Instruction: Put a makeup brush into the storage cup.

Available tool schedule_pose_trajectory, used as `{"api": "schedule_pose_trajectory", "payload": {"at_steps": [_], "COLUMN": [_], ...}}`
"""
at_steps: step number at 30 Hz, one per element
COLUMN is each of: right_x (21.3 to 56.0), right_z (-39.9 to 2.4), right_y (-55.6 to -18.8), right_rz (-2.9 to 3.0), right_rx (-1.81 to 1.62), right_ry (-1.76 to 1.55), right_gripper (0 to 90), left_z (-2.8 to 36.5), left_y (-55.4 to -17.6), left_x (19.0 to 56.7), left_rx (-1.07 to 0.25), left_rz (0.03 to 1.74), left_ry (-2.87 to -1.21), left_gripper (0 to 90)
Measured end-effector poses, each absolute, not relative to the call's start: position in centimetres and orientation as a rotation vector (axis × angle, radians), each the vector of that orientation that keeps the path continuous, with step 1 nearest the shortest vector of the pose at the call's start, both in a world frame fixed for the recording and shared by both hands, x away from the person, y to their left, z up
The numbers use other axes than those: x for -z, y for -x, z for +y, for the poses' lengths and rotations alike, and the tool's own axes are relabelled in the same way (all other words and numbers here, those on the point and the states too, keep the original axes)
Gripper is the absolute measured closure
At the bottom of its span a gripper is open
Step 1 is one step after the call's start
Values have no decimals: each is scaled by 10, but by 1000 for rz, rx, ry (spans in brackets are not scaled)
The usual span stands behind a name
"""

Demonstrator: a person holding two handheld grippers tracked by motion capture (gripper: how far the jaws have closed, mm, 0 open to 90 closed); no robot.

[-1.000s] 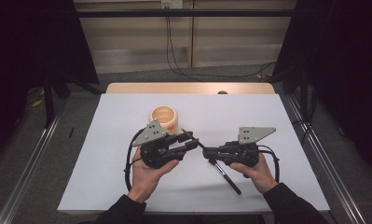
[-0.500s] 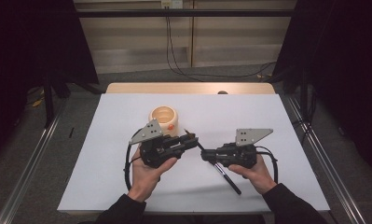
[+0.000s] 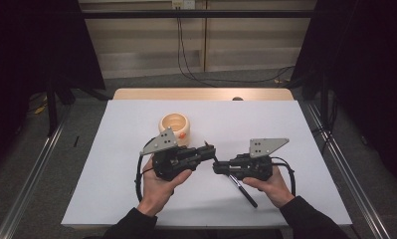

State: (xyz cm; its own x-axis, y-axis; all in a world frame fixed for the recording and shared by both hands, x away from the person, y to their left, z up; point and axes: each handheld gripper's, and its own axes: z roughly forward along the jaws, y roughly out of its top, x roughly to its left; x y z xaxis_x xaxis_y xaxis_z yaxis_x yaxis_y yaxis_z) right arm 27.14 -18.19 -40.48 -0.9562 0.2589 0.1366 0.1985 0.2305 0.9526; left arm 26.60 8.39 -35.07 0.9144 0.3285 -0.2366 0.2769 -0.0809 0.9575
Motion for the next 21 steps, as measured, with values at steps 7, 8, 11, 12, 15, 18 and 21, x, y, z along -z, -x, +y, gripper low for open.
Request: {"api": "schedule_pose_trajectory", "payload": {"at_steps": [7,8,11,12,15,18,21], "right_x": [405,406,406,406,406,405,404], "right_z": [-183,-183,-182,-182,-183,-183,-183], "right_y": [-272,-272,-272,-272,-272,-272,-271], "right_rz": [2421,2425,2425,2426,2419,2413,2391], "right_rx": [-1879,-1883,-1879,-1884,-1884,-1892,-1883], "right_ry": [-463,-462,-477,-477,-484,-481,-497], "right_gripper": [755,735,667,635,564,506,409], "left_z": [83,83,84,84,83,83,83], "left_y": [-267,-267,-268,-268,-268,-267,-266], "left_x": [352,353,353,353,351,351,351], "left_rx": [-47,-35,-53,-52,-53,-63,-68], "left_rz": [481,491,496,497,493,496,497], "left_ry": [-1685,-1673,-1692,-1691,-1688,-1690,-1694], "left_gripper": [841,841,841,841,841,841,841]}}
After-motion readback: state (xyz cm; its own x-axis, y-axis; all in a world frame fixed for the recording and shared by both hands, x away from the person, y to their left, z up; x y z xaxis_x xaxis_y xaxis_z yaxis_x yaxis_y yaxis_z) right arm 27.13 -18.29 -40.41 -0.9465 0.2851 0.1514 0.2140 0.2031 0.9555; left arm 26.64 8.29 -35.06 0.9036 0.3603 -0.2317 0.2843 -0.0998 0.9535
